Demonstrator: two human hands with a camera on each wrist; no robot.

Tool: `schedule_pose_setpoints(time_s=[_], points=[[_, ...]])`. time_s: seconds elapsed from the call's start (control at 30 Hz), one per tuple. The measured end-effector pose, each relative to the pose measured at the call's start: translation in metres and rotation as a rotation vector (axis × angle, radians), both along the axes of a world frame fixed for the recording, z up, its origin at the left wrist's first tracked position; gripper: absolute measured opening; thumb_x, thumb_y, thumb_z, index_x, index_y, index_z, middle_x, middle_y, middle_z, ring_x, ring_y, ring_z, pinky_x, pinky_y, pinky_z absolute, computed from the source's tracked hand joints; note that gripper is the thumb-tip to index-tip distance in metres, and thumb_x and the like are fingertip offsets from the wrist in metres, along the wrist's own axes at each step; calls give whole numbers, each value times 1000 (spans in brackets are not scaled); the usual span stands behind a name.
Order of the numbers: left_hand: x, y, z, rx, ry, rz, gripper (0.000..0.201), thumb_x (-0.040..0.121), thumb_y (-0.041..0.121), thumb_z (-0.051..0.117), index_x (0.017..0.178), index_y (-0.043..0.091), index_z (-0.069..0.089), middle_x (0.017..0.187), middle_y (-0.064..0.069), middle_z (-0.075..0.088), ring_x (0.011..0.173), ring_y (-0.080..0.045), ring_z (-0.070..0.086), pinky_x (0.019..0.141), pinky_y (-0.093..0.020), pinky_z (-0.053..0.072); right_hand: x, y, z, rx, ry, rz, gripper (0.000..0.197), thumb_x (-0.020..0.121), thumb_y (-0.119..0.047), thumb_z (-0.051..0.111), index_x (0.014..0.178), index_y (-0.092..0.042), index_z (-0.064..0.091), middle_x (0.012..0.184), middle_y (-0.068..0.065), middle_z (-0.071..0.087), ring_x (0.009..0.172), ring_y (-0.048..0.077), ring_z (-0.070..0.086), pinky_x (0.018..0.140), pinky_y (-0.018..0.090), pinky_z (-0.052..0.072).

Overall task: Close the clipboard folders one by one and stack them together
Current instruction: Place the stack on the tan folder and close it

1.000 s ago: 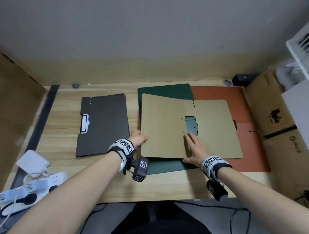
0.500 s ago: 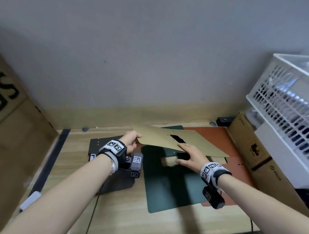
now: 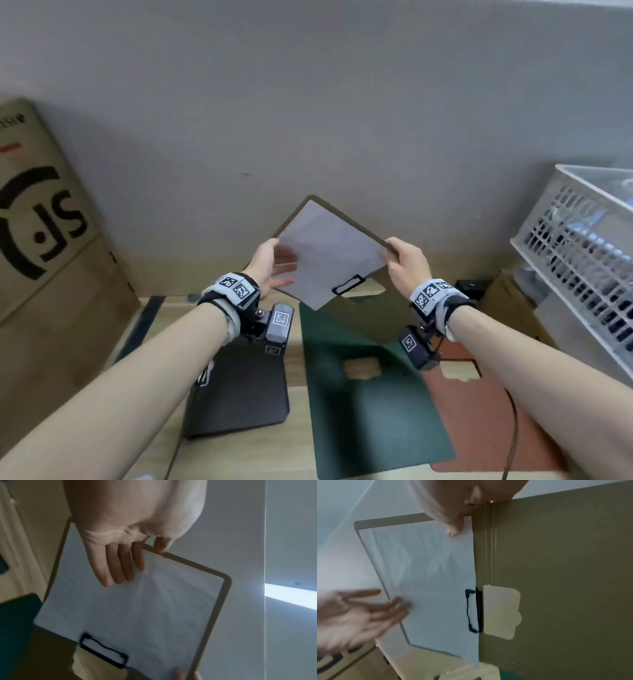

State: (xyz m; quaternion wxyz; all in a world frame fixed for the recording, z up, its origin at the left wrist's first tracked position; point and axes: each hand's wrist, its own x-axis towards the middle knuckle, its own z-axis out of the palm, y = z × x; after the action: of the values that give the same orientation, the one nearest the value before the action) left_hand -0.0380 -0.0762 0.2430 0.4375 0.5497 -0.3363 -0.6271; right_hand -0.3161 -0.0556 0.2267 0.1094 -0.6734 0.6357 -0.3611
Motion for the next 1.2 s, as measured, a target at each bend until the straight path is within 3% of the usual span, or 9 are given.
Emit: schedule_pose_setpoints(time_s=[0.2, 0.33, 0.43, 0.53, 0.6, 0.67, 0.93, 1.1, 1.2], points=[[13, 12, -31, 117, -542, -115, 55, 94, 25, 58, 139, -1, 39, 124, -18, 52, 106, -29, 56, 80, -40, 47, -2, -18, 21, 31, -178, -78, 21, 89, -27, 52, 72, -20, 44, 62, -5, 43, 57, 18, 38, 56, 30, 31], [13, 28, -56, 250, -525, -242, 66, 97, 49, 47, 146, 7, 34, 150, -18, 39, 133, -35, 44, 103, -48, 40, -6, -23, 11, 26, -328, -94, 29, 84, -29, 51, 76, -2, 42, 68, 6, 37, 61, 20, 31, 59, 33, 29], [12, 26, -80, 222, -457, -151, 75, 95, 61, 41, 149, 11, 28, 147, -12, 42, 129, -31, 48, 100, -46, 42, -5, -20, -1, 38, -409, -106, 24, 85, -17, 52, 70, -7, 37, 70, 7, 30, 64, 18, 25, 59, 32, 23], [13, 23, -94, 101, -428, 3, 60, 97, 50, 46, 138, 7, 41, 127, -12, 50, 114, -28, 51, 104, -45, 41, -11, -22, -20, 99, -458, -174, 25, 85, -16, 52, 75, 6, 45, 73, 8, 38, 65, 19, 31, 61, 32, 28], [13, 21, -96, 2, -430, 69, 24, 98, 44, 48, 95, 20, 51, 96, -5, 50, 83, -19, 49, 78, -33, 43, -16, -21, -34, 138, -454, -211, 29, 87, -19, 51, 84, 10, 49, 76, 9, 45, 67, 19, 38, 62, 32, 33], [14, 19, -98, -91, -443, 157, 35, 98, 37, 51, 72, 23, 33, 72, 3, 34, 61, -13, 31, 57, -27, 26, -18, -18, -45, 182, -422, -220, 25, 91, -21, 50, 76, -2, 47, 73, 6, 46, 66, 21, 38, 62, 33, 33], [28, -4, -85, -280, -445, 249, 10, 90, 23, 66, 86, 16, 62, 81, -1, 63, 74, -18, 54, 76, -33, 48, -32, -3, -92, 549, -280, -137, 36, 93, -37, 51, 69, -14, 36, 67, 3, 39, 61, 21, 38, 58, 32, 31], [27, -17, -69, -326, -675, 102, 12, 87, 29, 67, 78, 21, 64, 83, -12, 71, 70, -25, 61, 71, -44, 56, -45, 11, -102, 840, -183, -53, 36, 87, -38, 54, 78, -8, 71, 75, 5, 74, 69, 25, 65, 69, 32, 51], [12, -16, -51, -354, -798, -9, 12, 85, 33, 67, 81, 22, 65, 71, -3, 67, 64, -27, 62, 58, -45, 58, -52, 16, -89, 716, -13, -118, 32, 86, -33, 48, 74, -15, 73, 62, -2, 74, 68, 20, 71, 76, 35, 58]])
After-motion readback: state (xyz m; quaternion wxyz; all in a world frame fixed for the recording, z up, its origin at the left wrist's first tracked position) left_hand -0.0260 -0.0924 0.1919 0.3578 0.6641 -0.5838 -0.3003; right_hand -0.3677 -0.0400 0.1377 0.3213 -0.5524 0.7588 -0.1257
